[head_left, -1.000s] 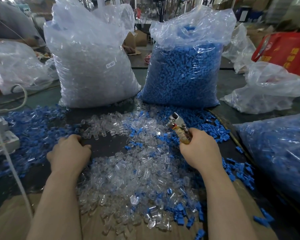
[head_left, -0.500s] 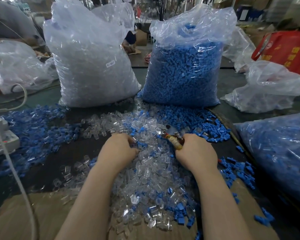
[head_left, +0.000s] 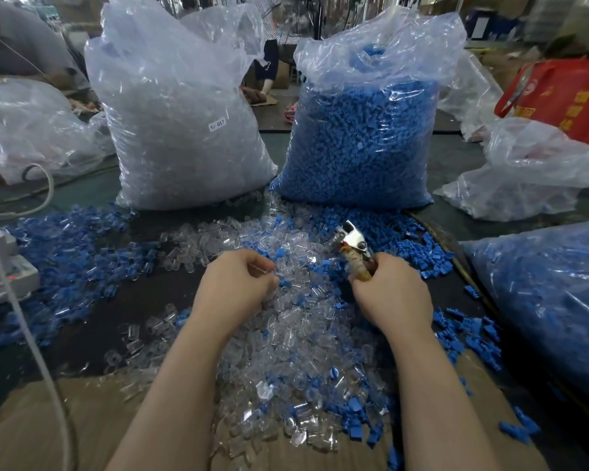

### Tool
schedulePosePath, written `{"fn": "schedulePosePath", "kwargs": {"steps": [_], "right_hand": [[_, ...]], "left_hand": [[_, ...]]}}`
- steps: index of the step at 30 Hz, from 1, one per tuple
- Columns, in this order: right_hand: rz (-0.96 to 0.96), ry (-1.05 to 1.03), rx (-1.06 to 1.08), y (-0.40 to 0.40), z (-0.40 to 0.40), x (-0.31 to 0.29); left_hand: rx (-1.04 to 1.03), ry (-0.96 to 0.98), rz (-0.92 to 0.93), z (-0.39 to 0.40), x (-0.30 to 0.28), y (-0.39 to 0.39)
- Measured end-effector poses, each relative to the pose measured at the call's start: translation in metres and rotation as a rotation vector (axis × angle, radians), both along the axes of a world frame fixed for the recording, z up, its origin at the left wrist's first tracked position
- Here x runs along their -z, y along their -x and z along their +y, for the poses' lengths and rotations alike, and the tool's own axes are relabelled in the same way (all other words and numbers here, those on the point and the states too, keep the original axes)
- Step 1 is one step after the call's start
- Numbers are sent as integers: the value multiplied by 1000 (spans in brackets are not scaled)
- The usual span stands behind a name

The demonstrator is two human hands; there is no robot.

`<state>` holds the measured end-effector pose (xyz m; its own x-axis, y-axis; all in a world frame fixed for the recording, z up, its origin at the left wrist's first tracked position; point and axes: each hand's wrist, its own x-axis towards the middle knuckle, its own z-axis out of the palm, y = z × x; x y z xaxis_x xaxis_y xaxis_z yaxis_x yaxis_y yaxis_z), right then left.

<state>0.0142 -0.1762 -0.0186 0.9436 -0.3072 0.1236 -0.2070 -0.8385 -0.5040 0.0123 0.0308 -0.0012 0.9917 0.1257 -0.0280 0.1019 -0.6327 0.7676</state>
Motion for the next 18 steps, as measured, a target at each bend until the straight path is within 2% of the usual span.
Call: {"fn": "schedulePosePath", "kwargs": {"steps": [4,10,14,18], "right_hand": [[-20,27,34,1,-2,-1],[69,-42,-156,1,3,-5],[139,51,-202,1,11,-1],[119,27,-191,1,11,0]], "left_hand": [[-44,146,-28,-2,1,-1],[-93,458,-16,-2,-4,0],[-61,549,-1,-1,-6,2],[-43,605,7,-3,-8,2]]}}
